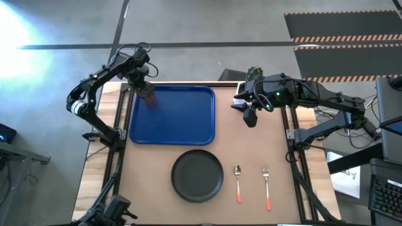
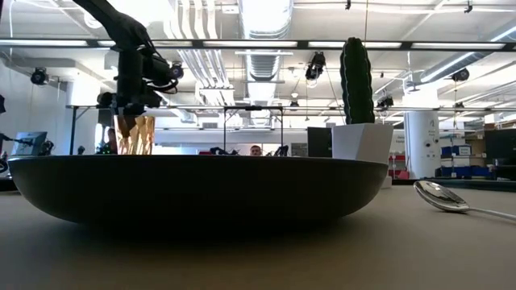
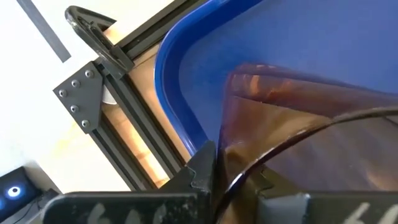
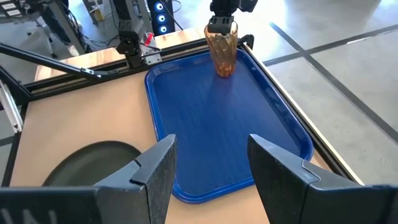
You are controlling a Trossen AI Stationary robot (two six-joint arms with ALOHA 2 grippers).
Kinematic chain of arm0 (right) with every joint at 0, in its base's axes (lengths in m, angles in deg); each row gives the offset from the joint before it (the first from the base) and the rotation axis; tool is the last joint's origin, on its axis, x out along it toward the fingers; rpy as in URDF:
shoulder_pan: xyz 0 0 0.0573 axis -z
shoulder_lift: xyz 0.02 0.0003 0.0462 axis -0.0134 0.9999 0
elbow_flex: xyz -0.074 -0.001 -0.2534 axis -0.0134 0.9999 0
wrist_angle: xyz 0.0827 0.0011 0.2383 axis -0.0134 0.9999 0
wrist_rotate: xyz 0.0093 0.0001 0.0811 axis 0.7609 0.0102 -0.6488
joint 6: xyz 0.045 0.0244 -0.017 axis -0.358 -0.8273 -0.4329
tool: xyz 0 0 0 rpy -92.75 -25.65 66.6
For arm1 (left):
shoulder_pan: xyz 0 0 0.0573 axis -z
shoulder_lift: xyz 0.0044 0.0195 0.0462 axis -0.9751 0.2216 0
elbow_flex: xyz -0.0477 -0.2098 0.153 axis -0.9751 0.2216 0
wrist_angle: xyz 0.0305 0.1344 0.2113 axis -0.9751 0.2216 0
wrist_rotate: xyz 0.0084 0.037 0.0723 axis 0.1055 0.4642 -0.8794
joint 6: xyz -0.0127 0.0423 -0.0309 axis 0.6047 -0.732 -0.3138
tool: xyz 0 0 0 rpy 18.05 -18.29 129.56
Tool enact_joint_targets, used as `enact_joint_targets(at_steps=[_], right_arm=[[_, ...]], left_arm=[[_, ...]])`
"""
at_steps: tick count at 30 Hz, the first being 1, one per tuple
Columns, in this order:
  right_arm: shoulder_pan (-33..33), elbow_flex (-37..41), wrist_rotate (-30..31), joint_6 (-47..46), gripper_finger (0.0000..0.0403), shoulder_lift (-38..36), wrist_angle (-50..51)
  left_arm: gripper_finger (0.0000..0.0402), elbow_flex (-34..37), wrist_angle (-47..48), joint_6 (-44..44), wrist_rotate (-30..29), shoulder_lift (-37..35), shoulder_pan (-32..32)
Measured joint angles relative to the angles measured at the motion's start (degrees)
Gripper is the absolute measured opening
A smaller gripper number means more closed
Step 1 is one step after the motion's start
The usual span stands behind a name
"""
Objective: Pick and place plate/cup/fork/spoon on tray
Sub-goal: Put the brown cup on the top left of the blue serving tray
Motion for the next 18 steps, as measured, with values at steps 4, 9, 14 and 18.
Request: enact_joint_targets(at_steps=[4, 9, 14, 18], right_arm=[[0.00, 0.00, 0.00, 0.10, 0.0187, 0.00, 0.01], [0.00, -0.02, 0.00, 0.12, 0.0187, 0.00, 0.04], [0.00, -0.07, 0.00, 0.52, 0.0187, 0.00, 0.07], [0.00, -0.07, 0.00, 0.54, 0.0187, 0.00, 0.08]], left_arm=[[0.0029, 0.00, -0.02, -0.01, -0.14, -0.14, 0.00], [0.0047, 0.00, -0.09, -0.07, -0.14, -0.30, 0.00], [0.0068, 0.00, -1.32, -0.14, -0.12, -2.05, 0.00], [0.0085, 0.00, -2.86, -1.47, -0.12, -5.12, 0.00]])
